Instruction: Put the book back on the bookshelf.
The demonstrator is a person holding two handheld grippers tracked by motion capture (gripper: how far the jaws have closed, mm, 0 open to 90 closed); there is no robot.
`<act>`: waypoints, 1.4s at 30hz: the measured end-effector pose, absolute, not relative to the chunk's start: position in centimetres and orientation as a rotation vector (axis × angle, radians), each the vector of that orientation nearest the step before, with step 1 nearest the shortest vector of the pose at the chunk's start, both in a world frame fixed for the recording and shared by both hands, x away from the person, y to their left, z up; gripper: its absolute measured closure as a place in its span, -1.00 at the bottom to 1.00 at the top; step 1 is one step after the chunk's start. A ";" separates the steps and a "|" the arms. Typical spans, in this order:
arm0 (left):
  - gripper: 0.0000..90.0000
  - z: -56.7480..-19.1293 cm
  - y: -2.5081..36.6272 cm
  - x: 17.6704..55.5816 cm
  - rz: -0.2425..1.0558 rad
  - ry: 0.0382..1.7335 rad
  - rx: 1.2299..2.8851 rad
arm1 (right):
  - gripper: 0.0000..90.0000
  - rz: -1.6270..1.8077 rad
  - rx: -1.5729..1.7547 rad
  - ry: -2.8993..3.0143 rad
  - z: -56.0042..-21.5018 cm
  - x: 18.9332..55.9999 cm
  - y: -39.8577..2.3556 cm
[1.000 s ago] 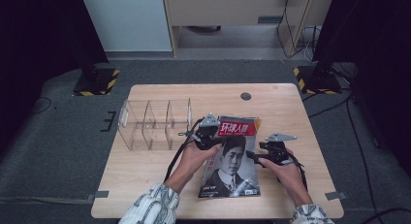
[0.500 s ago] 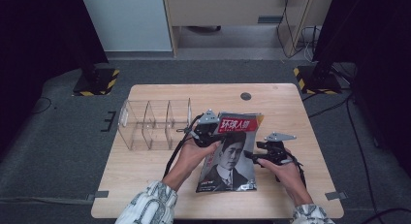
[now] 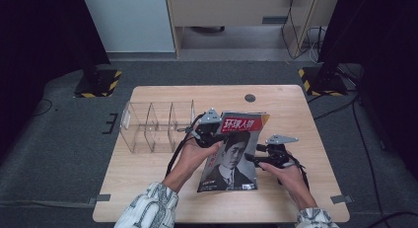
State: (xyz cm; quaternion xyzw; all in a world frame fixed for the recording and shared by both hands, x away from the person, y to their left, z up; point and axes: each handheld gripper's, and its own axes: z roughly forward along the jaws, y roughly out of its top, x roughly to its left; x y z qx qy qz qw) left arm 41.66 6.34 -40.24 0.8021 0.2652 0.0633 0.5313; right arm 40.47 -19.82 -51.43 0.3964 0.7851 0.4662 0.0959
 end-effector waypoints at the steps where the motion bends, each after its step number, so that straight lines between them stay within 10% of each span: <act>1: 0.91 -40.2 6.3 41.7 0.151 0.632 1.913 | -0.30 1.384 1.172 2.326 -51.4 40.5 -19.8; 42: 0.92 -36.0 7.4 42.2 0.202 0.601 1.861 | -0.20 1.318 1.125 2.310 -51.3 40.5 -19.2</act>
